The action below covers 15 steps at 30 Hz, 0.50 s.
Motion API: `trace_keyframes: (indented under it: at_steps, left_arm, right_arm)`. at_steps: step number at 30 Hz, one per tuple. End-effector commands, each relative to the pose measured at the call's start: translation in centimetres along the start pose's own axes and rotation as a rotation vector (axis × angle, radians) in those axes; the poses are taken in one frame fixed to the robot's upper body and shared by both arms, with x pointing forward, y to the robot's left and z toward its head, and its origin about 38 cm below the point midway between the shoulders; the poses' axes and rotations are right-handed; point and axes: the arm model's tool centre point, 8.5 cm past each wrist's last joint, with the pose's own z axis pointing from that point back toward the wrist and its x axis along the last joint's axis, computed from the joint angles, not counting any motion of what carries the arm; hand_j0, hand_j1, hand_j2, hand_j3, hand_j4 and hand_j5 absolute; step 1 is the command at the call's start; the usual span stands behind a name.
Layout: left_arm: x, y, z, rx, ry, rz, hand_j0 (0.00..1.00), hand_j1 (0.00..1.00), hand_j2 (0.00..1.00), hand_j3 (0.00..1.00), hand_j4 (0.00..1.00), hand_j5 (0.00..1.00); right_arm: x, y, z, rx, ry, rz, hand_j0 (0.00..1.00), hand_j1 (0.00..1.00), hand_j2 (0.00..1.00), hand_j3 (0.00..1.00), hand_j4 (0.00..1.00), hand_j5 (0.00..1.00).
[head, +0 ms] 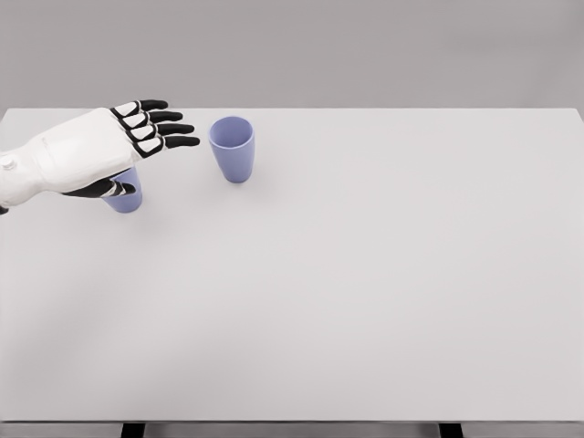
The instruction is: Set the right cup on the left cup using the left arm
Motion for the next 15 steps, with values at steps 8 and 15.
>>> trace_keyframes:
  at_steps: [8,15]
  left_arm:
    - [0.41,0.18,-0.15,-0.01,-0.008,-0.032,1.0,1.0,1.0,1.0,1.0,1.0]
    - [-0.42,-0.77,0.18,-0.053,0.027,-0.058,1.0,1.0,1.0,1.0,1.0,1.0]
  right_arm:
    - [0.01,0.01,0.0,0.001,0.0,0.0,1.0,1.0,1.0,1.0,1.0,1.0]
    - [0.01,0.01,0.0,0.001,0.0,0.0,1.0,1.0,1.0,1.0,1.0,1.0]
